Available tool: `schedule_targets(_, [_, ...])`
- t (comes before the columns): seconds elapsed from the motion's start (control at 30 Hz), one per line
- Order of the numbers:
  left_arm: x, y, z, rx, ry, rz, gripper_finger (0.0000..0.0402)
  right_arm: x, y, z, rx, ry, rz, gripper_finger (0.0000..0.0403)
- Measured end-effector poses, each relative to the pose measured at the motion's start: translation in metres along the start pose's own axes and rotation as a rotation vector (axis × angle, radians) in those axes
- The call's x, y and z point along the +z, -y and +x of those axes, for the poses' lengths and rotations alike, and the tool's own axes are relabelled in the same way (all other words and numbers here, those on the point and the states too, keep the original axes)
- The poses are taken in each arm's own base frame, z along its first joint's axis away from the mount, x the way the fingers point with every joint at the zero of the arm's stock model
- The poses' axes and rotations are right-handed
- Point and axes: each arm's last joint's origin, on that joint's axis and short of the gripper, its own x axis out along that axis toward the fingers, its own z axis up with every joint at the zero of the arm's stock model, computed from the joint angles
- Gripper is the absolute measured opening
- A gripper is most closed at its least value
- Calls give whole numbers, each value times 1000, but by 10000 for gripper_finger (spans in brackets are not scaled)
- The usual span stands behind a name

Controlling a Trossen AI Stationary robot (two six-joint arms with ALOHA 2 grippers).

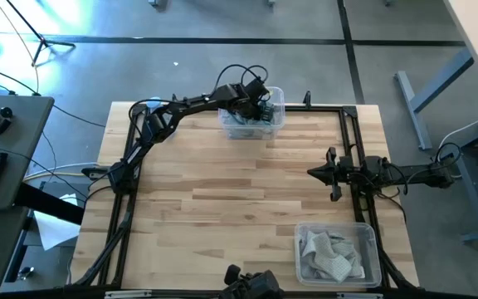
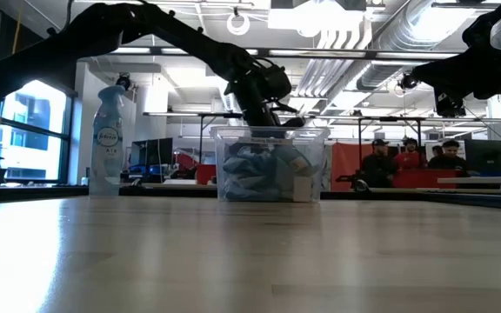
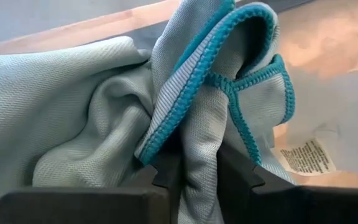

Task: Sort microfiber towel by color & place in baskets
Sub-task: Put the blue towel into the top transparent bin, then return to Home Position

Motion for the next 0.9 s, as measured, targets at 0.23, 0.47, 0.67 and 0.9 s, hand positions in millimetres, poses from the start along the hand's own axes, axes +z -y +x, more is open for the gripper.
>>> schedule_targets(0.23, [0,1,0,-28,-13,27,123,0,0,0,0,0,0,0])
schedule_targets(0.47, [3,3,-9,-45,-1,35,165,0,0,0,0,0,0,0])
schedule_targets(0.67, [13,8,-45,-65,75,52,164,0,0,0,0,0,0,0])
schedule_targets(0.9, [19,15,-87,-101,143,90,164,0,0,0,0,0,0,0])
